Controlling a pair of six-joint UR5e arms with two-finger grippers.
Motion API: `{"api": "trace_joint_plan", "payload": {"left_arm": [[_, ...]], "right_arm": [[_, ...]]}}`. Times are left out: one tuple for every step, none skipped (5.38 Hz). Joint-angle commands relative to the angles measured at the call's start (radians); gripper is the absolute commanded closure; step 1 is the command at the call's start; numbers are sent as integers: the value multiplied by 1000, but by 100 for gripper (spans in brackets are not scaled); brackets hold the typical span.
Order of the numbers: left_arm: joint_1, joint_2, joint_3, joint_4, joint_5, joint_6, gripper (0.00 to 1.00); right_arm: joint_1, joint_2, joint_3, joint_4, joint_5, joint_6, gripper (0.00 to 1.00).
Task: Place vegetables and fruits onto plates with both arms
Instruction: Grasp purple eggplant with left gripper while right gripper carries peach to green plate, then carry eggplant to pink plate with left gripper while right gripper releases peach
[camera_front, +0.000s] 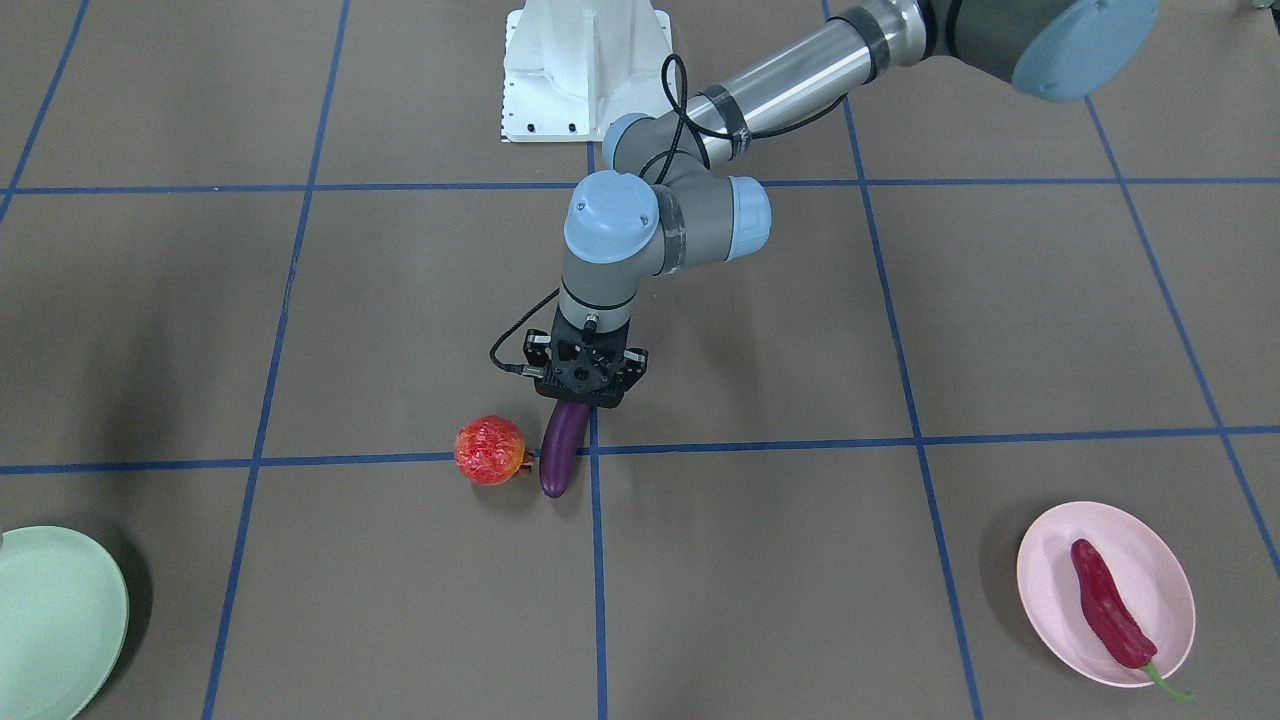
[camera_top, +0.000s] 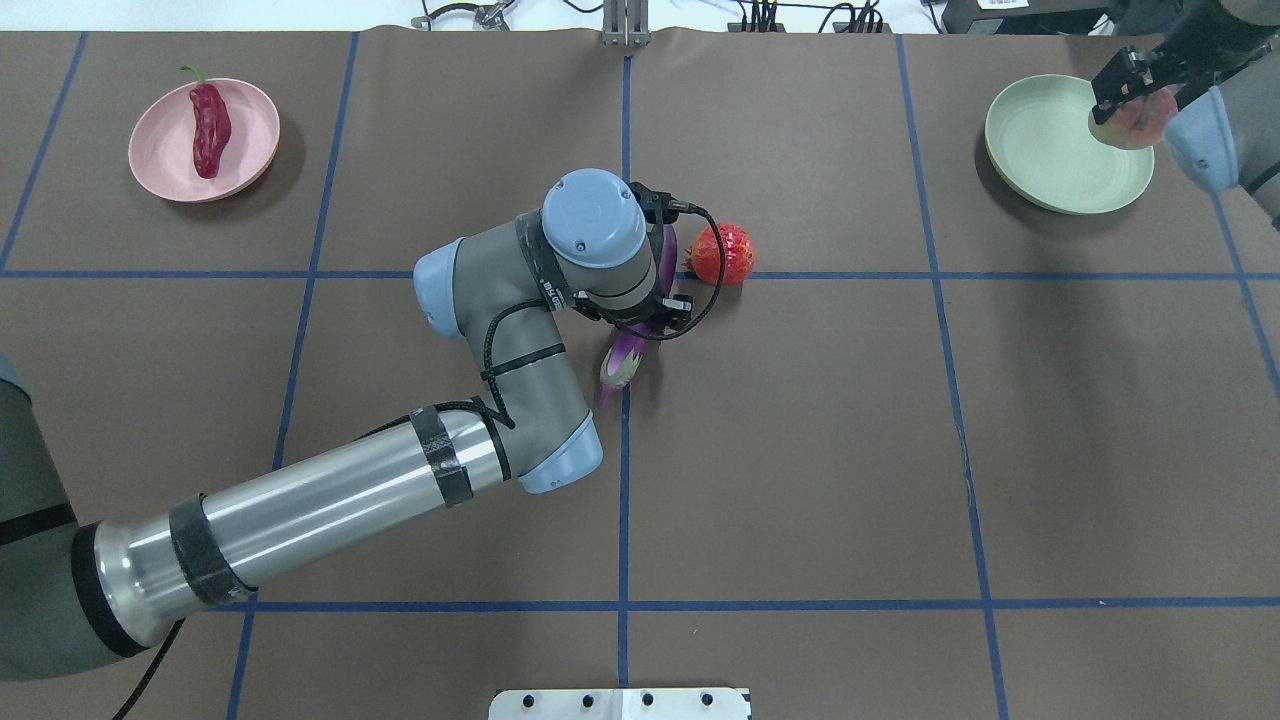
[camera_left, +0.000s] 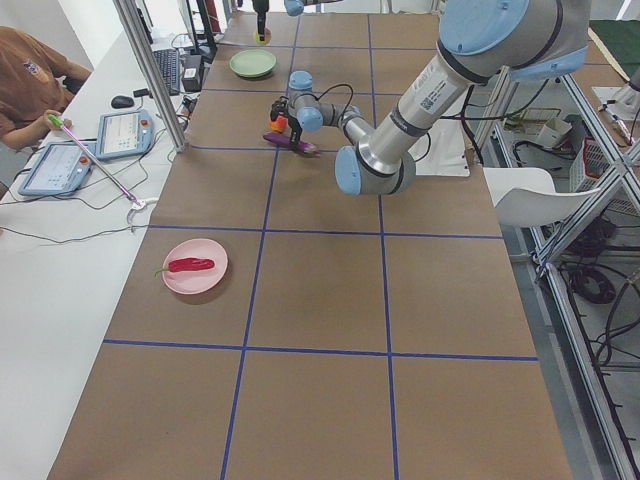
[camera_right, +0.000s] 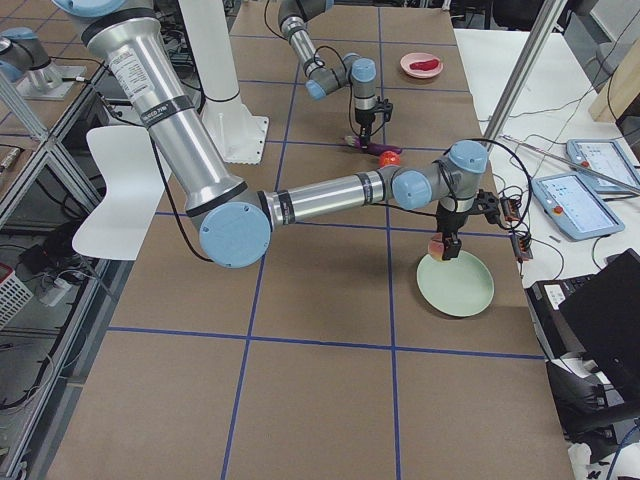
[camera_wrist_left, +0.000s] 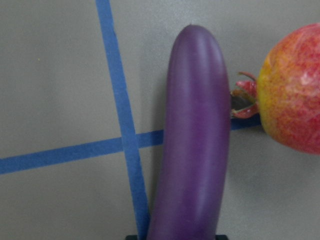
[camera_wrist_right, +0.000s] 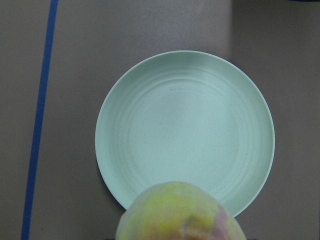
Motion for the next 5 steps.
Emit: {"api": "trace_joint_plan", "payload": {"left_arm": [[-55,-1,-51,59,-10,-4,100],[-124,-1,-83,136,-62,-1,100],[-257,4,-85,174,-224,11,100],[-377,10,-89,210,-307,86,100],[-446,14,-82,368,-304,314,100]], "right_arm": [[-2,3,-28,5,-1,-2,100],[-2,3,-96,108,-2,-2,100],[-7,6,-147,155,-2,-2,100],[-16,12,-151,157,-4,0,100],[-77,14,-154,189,-108,3,100]]}}
